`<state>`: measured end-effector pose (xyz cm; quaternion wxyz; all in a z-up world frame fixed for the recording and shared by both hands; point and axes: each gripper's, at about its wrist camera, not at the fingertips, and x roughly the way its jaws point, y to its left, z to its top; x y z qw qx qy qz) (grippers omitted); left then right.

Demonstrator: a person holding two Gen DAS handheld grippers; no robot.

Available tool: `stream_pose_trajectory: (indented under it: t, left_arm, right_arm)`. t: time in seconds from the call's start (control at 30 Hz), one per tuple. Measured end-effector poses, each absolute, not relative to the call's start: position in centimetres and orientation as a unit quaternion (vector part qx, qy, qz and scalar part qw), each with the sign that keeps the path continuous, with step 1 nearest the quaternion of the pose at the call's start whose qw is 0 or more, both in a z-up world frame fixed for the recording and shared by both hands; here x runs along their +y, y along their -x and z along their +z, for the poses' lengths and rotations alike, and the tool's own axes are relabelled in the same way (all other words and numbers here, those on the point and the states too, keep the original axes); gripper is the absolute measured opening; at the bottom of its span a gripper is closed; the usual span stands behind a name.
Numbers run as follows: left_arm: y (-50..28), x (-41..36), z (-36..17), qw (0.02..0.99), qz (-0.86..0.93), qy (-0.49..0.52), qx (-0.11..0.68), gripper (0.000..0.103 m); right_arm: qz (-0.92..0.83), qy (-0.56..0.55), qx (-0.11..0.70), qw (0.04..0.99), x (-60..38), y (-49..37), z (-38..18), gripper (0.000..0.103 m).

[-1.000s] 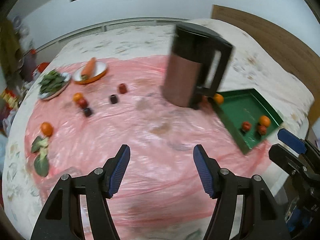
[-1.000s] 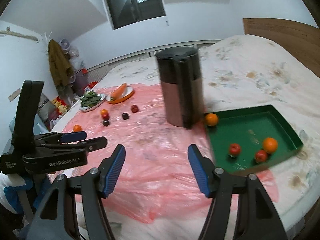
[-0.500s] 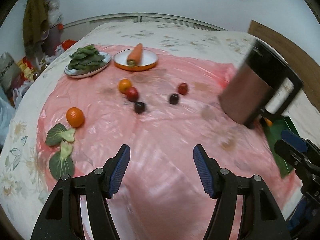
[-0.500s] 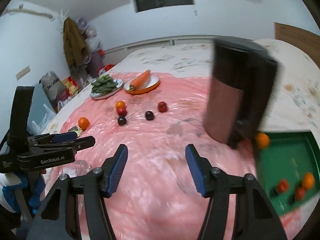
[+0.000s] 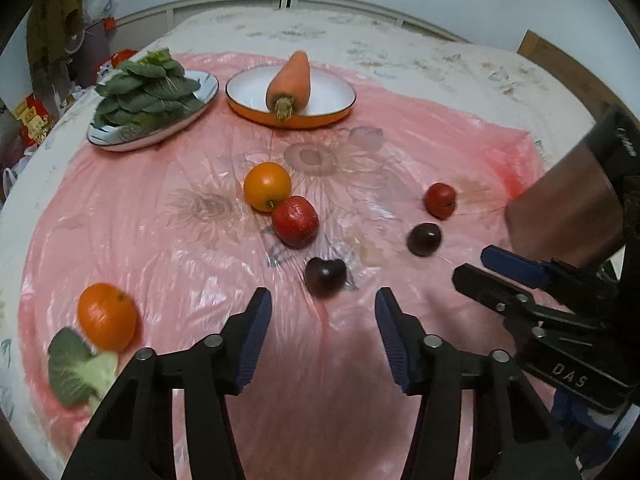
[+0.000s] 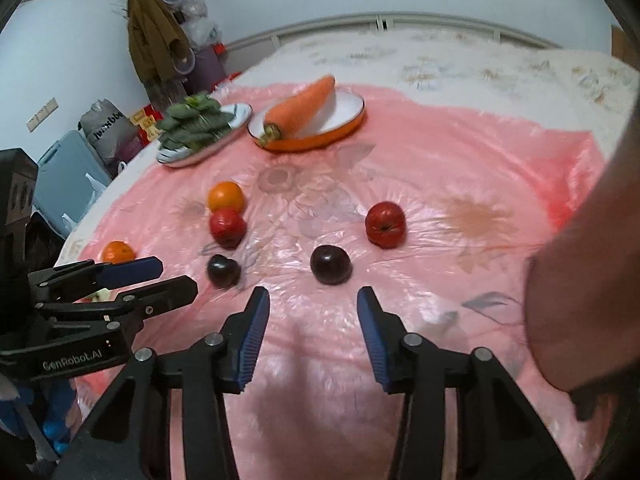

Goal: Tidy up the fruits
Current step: 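Grasp a dark plum with the left tool while the right tool grasps another plum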

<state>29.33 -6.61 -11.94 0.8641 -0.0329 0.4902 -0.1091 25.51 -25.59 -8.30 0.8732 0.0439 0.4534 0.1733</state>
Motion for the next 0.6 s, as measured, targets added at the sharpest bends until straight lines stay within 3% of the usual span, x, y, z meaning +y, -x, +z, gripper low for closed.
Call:
stream_pose_trajectory:
  t: [0.07, 0.6]
  left_arm:
    - [-30.1, -6.8, -12.5, 0.858, -0.110, 0.037, 0.500, 0.045]
    - [-33.4, -7.5, -14.7, 0.835, -0.109, 0.023, 0.538, 0.035]
  right_arm:
    - [0.175, -0.051, 0.463, 0.867, -25.3, -26.5, -9.0, 0.068]
    - [0.154, -0.065, 0.505, 0.847, -24.9, -30.9, -10.4, 0.064]
